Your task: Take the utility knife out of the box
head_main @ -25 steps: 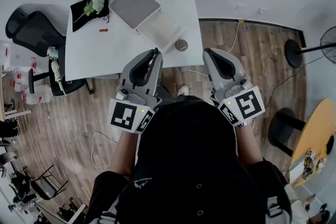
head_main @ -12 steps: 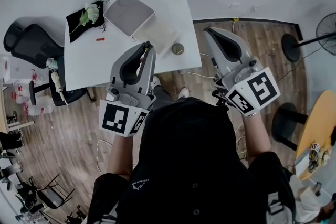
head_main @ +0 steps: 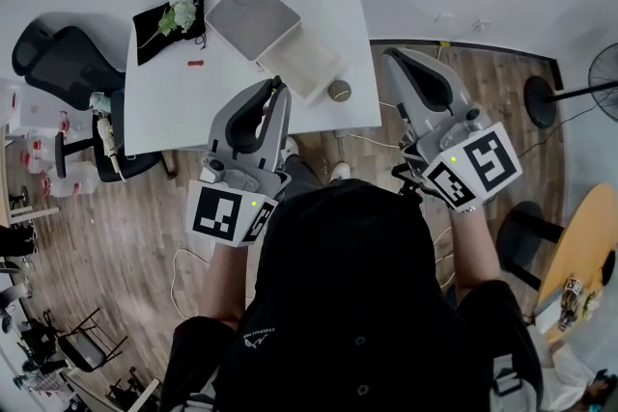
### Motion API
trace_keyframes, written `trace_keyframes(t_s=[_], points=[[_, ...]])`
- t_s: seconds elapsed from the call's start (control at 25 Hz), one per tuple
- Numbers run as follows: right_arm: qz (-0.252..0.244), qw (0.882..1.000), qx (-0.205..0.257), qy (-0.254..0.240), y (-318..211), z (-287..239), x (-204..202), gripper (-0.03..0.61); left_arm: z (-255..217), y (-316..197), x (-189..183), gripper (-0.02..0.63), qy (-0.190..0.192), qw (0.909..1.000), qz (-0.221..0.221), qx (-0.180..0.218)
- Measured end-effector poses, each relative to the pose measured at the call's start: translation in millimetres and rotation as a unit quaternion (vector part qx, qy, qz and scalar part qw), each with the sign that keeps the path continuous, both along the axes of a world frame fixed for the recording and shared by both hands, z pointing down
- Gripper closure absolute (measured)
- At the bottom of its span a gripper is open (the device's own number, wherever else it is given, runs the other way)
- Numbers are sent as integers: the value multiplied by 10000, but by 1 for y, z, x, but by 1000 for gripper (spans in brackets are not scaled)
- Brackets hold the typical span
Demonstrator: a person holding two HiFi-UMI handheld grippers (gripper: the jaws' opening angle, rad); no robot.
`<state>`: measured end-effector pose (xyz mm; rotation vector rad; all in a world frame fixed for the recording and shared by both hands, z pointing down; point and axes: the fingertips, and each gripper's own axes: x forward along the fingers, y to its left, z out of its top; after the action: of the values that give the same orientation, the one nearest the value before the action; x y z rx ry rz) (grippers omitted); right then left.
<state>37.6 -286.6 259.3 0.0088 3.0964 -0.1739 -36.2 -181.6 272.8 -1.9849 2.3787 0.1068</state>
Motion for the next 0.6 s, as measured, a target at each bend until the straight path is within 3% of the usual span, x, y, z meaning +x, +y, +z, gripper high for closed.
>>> trace_keyframes(t_s=[0.6], points=[[-326,9994,-46,43,13,4,-21,574,4,6,-15,571,87,9999,-116,-17]])
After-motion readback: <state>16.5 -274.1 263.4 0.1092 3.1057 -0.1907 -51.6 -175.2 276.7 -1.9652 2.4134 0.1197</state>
